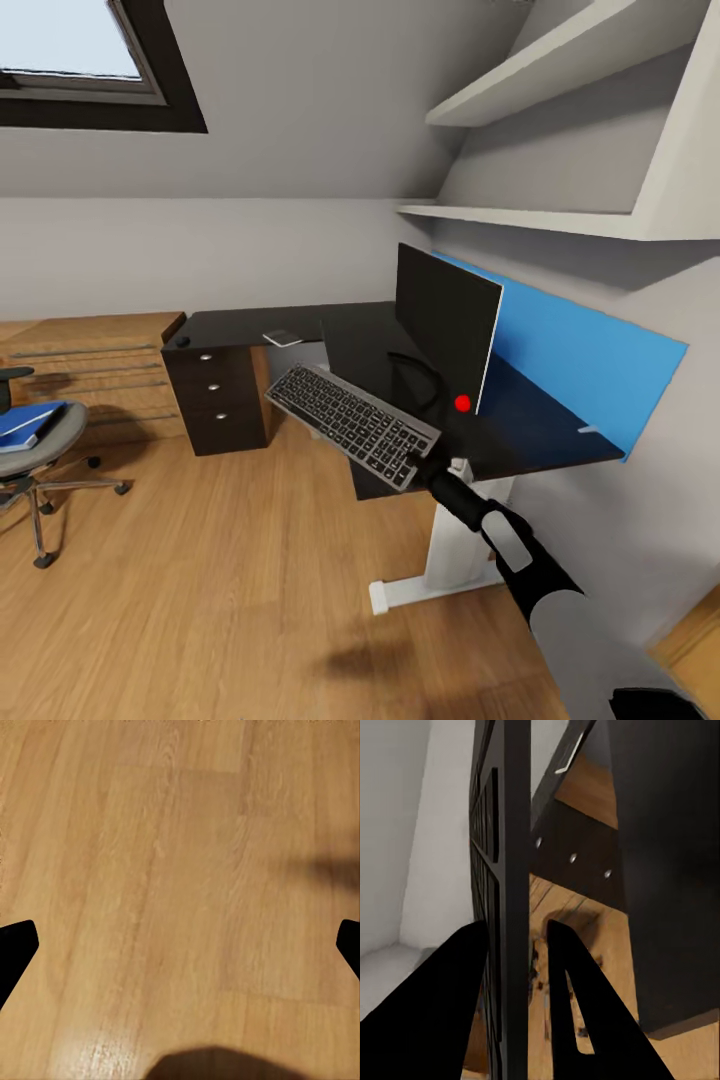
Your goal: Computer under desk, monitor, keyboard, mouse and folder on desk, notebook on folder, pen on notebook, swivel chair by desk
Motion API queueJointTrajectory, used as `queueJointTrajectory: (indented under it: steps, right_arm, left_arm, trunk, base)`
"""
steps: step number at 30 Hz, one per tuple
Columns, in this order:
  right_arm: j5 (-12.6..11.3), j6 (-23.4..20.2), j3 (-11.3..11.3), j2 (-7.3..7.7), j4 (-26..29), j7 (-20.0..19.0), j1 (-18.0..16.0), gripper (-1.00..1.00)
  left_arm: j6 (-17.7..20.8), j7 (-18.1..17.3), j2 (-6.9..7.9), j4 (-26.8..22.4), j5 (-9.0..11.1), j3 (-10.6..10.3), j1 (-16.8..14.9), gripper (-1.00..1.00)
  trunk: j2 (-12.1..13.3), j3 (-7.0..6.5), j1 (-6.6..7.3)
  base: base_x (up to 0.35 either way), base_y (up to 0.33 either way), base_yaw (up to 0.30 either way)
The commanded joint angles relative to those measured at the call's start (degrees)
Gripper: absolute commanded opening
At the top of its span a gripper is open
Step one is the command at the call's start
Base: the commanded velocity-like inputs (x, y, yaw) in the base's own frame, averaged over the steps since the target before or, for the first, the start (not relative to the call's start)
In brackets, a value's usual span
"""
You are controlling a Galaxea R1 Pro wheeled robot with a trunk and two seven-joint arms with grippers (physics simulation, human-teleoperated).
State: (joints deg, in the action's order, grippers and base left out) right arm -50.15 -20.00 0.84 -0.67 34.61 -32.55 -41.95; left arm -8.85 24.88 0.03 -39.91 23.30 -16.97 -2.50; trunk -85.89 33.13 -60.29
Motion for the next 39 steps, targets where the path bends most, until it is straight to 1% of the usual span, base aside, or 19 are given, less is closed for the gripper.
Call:
queueJointTrajectory:
  steps: [1, 2, 3, 5, 7, 9, 11, 14, 18, 20, 21, 22, 23, 25, 26, 28, 31, 36, 39]
  right_arm:
    - [-0.38, 1.58, -0.22, -0.96, 0.01, 1.38, -0.05, -1.00]
    - [-0.26, 3.63, -0.44, -1.87, 0.03, 3.16, -0.07, -1.00]
    - [-0.22, 6.84, -0.63, -3.31, 0.12, 6.25, -0.11, -1.00]
    - [-0.32, 10.84, -0.72, -5.55, 0.27, 11.05, -0.13, -1.00]
    - [-0.62, 13.87, -0.65, -7.74, 0.19, 15.46, -0.14, -1.00]
    - [-1.64, 15.45, -0.56, -9.33, -0.37, 17.75, -0.15, -1.00]
    - [-3.45, 16.11, -0.65, -9.33, -1.36, 18.70, -0.15, -1.00]
    - [-5.04, 16.73, -0.74, -9.33, -2.21, 19.15, -0.11, -1.00]
    - [-5.58, 16.84, -0.69, -9.33, -3.12, 19.21, -0.07, -1.00]
    - [-6.80, 16.81, -0.67, -9.33, -3.92, 19.27, -0.06, -1.00]
    - [-8.51, 16.77, -0.68, -9.33, -4.29, 19.32, -0.05, -1.00]
    - [-11.08, 16.71, -0.71, -9.33, -4.67, 19.35, -0.03, -1.00]
    - [-15.56, 16.61, -0.73, -9.33, -5.12, 19.36, -0.01, -1.00]
    - [-21.38, 16.54, -0.76, -9.33, -5.40, 19.22, -0.01, -1.00]
    - [-23.49, 16.53, -0.76, -9.33, -5.48, 19.11, -0.03, -1.00]
    - [-25.78, 16.57, -0.75, -9.33, -5.50, 18.45, 0.00, -1.00]
    - [-26.79, 16.81, -0.81, -9.33, -5.47, 16.79, -0.01, -1.00]
    - [-26.75, 16.91, -1.67, -9.33, -5.43, 15.40, 0.00, -1.00]
    - [-26.76, 16.71, -2.19, -9.33, -5.49, 13.05, -0.01, -1.00]
  left_arm:
    - [-0.38, 0.35, 0.05, 0.01, 0.61, -0.34, -0.04, 1.00]
    - [-0.38, 0.35, 0.05, 0.01, 0.61, -0.34, -0.04, 1.00]
    - [-0.42, 0.35, 0.05, 0.01, 0.61, -0.37, -0.04, 1.00]
    - [-0.45, 0.35, 0.03, 0.01, 0.60, -0.39, -0.04, 1.00]
    - [-0.46, 0.35, 0.05, 0.01, 0.60, -0.40, -0.04, 1.00]
    - [-0.46, 0.35, 0.05, 0.01, 0.60, -0.40, -0.04, 1.00]
    - [-0.47, 0.35, 0.05, 0.01, 0.60, -0.38, -0.04, 1.00]
    - [-0.47, 0.35, -0.01, 0.01, 0.60, -0.42, -0.04, 1.00]
    - [-0.47, 0.35, -0.03, 0.01, 0.54, -0.43, -0.04, 1.00]
    - [-0.52, 0.35, -0.03, 0.01, 0.49, -0.43, -0.04, 1.00]
    - [-0.53, 0.35, -0.03, 0.01, 0.47, -0.44, -0.04, 1.00]
    - [-0.54, 0.35, -0.03, 0.01, 0.45, -0.47, -0.04, 1.00]
    - [-0.55, 0.35, -0.03, 0.01, 0.44, -0.49, -0.04, 1.00]
    - [-0.55, 0.35, -0.03, 0.01, 0.43, -0.51, -0.04, 1.00]
    - [-0.55, 0.35, -0.03, 0.01, 0.43, -0.51, -0.04, 1.00]
    - [-0.55, 0.35, -0.03, 0.01, 0.43, -0.51, -0.04, 1.00]
    - [-0.56, 0.35, -0.03, 0.01, 0.43, -0.51, -0.04, 1.00]
    - [-0.59, 0.35, -0.03, -0.01, 0.43, -0.52, -0.04, 1.00]
    - [-0.63, 0.35, -0.02, -0.06, 0.43, -0.52, -0.04, 1.00]
  trunk:
    - [0.39, -0.13, 0.23]
    - [0.79, -0.31, 0.45]
    - [1.19, -0.49, 0.67]
    - [1.99, -0.85, 1.11]
    - [2.79, -1.21, 1.55]
    - [3.19, -1.39, 1.77]
    - [3.19, -1.39, 1.77]
    - [3.19, -1.39, 1.77]
    - [3.19, -1.39, 1.77]
    - [3.19, -1.39, 1.77]
    - [3.19, -1.39, 1.77]
    - [3.19, -1.39, 1.77]
    - [3.19, -1.39, 1.77]
    - [3.19, -1.39, 1.77]
    - [3.19, -1.39, 1.77]
    - [3.19, -1.39, 1.77]
    - [3.19, -1.39, 1.77]
    - [3.19, -1.39, 1.77]
    - [3.19, -1.39, 1.77]
  base:
    - [0.000, 0.000, 0.000]
    - [0.000, 0.000, 0.000]
    - [0.000, 0.000, 0.000]
    - [0.000, 0.000, 0.000]
    - [0.000, 0.000, 0.000]
    - [0.000, 0.000, 0.000]
    - [0.000, 0.000, 0.000]
    - [0.000, 0.000, 0.000]
    - [0.000, 0.000, 0.000]
    - [0.000, 0.000, 0.000]
    - [0.000, 0.000, 0.000]
    - [0.000, 0.000, 0.000]
    - [0.000, 0.000, 0.000]
    - [0.000, 0.000, 0.000]
    - [0.000, 0.000, 0.000]
    - [0.000, 0.000, 0.000]
    - [0.000, 0.000, 0.000]
    - [0.000, 0.000, 0.000]
    - [0.000, 0.000, 0.000]
